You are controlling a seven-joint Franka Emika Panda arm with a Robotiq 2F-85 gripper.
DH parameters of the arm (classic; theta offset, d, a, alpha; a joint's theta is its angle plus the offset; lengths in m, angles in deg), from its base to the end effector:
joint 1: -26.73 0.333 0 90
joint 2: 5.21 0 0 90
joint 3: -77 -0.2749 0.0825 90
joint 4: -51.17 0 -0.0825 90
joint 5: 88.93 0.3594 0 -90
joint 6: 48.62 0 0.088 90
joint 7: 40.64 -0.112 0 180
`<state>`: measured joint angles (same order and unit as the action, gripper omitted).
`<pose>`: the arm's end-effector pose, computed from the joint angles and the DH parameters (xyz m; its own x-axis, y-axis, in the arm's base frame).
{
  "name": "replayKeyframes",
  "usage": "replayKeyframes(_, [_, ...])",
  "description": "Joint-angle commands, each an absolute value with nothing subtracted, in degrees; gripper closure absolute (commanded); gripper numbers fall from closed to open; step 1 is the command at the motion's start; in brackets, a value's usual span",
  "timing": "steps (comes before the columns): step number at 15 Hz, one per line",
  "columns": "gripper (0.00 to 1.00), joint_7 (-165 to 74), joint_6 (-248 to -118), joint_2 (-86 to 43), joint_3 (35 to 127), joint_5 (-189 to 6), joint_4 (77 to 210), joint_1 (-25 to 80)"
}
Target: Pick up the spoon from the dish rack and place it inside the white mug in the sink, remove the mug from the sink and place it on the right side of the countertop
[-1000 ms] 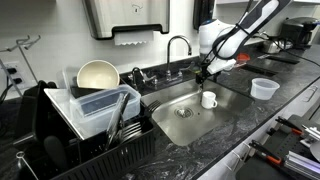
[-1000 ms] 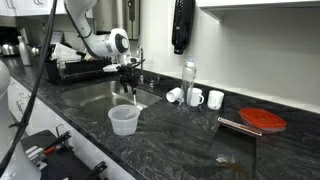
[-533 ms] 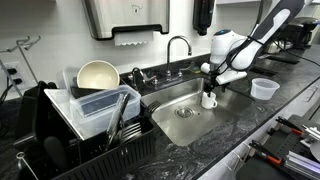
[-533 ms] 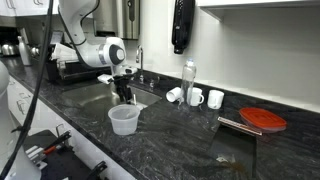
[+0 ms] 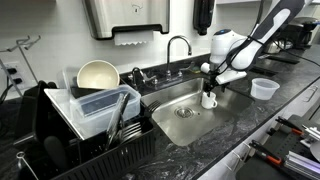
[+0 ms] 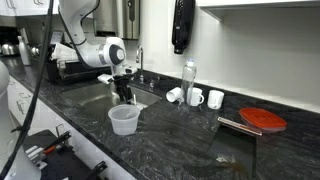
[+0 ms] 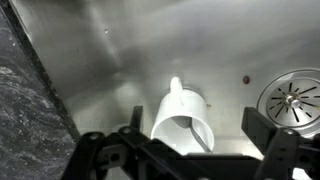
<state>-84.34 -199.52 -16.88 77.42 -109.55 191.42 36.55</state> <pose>0.4556 0.0833 0.1930 0.9590 -0.2709 0.0832 -0.2809 -0.9477 0.1517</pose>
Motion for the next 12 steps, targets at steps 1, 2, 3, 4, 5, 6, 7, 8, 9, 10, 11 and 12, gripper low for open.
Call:
replayKeyframes(1, [0.00,-84.07,-199.44,-16.83,77.86,-109.25,191.39,37.00])
replayKeyframes(2, [0.00,-84.32,-199.25,-17.39,78.18,-109.73,190.88,36.97])
replayKeyframes(3, [0.00,-82.56,-199.29,-17.93,77.76,-108.33,190.58,36.43])
replayKeyframes(4, [0.00,-81.15,-199.39,-18.31,77.47,-107.22,190.46,36.04])
replayKeyframes(5, [0.00,-80.05,-199.45,-18.95,77.44,-106.44,190.18,35.82])
replayKeyframes(6, [0.00,-79.28,-199.32,-19.72,77.74,-106.02,189.81,35.77])
replayKeyframes(7, [0.00,-77.86,-199.22,-20.32,77.75,-104.88,189.50,35.53])
replayKeyframes(8, [0.00,-76.29,-199.19,-21.10,77.75,-103.68,189.06,35.23])
replayKeyframes(9, [0.00,-74.81,-198.92,-22.15,77.99,-102.93,188.39,35.11])
replayKeyframes(10, [0.00,-73.81,-198.63,-22.93,78.35,-102.53,187.74,35.17])
replayKeyframes(11, [0.00,-71.89,-198.68,-23.81,78.22,-101.03,187.24,34.78])
replayKeyframes(12, [0.00,-70.66,-198.46,-24.58,78.37,-100.23,186.63,34.71])
